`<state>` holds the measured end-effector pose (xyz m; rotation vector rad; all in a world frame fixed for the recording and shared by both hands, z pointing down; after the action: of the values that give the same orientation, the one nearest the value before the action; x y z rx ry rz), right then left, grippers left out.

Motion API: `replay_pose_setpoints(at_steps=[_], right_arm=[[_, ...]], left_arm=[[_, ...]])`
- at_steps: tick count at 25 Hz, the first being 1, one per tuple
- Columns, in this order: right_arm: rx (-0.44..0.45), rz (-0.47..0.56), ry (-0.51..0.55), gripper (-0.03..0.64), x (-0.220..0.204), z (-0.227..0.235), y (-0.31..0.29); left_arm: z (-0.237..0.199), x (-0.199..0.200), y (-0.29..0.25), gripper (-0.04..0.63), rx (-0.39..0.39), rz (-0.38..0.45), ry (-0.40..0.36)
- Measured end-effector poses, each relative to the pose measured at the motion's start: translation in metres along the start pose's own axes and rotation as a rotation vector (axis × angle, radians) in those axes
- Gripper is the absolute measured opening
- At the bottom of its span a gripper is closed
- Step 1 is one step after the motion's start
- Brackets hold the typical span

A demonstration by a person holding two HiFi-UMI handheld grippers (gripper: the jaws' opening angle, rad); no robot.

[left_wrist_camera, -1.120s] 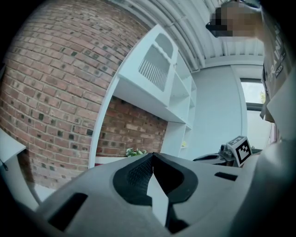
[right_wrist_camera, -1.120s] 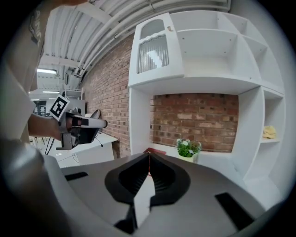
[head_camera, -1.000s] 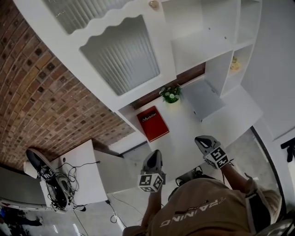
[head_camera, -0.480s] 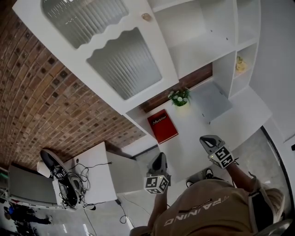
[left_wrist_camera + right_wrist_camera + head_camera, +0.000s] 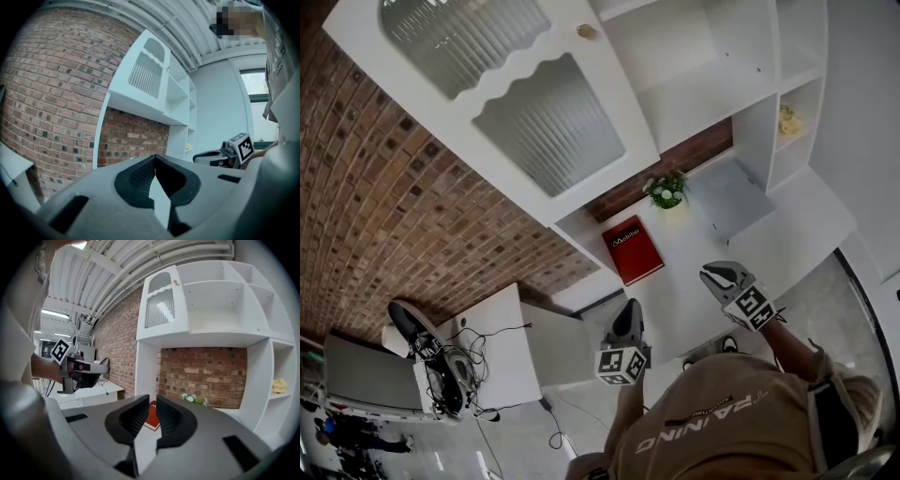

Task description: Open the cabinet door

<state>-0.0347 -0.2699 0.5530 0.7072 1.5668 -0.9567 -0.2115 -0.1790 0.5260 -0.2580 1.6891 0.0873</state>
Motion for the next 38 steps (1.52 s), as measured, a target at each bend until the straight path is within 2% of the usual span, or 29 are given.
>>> replay_pose_setpoints(at_steps=[3,4,5,10,16,22,27,30,38], right_arm=[[-0.016,0.054,-0.007,0.036,0.013,0.008,0.0],[-0.013,0.065,-0.008,0.115,0.016,0.011,-0.001],[-0.011,0.071,-0.006,0.152,0.019,0.014,-0.002],[-0.025,0.07,0.043,0.152,0.03,0.025,0.0],[-0.05,0.158,0.087,0.15,0.068,0.042,-0.002],[-0.133,0.309,0.246,0.15,0.172,0.066,-0.001],[-0.181,0.438,0.336,0.146,0.252,0.078,-0.003],[-0.204,0.491,0.358,0.137,0.295,0.085,-0.004],[-0.252,0.588,0.41,0.115,0.397,0.096,-0.001]], left_arm=[[0.002,0.004,-0.004,0.009,-0.007,0.008,-0.008],[0.001,0.006,-0.006,0.009,-0.008,0.01,-0.008],[0.001,0.008,-0.008,0.009,-0.007,0.014,-0.009],[0.0,0.02,-0.016,0.009,-0.001,0.046,-0.022],[-0.004,0.036,-0.024,0.009,-0.008,0.071,-0.05],[0.0,0.06,-0.035,0.009,-0.026,0.08,-0.098],[0.006,0.091,-0.048,0.009,-0.059,0.113,-0.123],[0.004,0.113,-0.057,0.009,-0.066,0.113,-0.139],[0.013,0.207,-0.078,0.009,-0.111,0.172,-0.283]])
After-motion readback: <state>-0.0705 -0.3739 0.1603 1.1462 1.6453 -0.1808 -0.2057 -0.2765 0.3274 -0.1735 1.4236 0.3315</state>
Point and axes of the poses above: the fingertips, and each gripper's own axes: y backward along the fingers, z to its right, x out of its top, the point moved 2 cm from there along y, backward along the fingers, and after that the axes turned 2 degrees about -x, right-handed, at the moved point
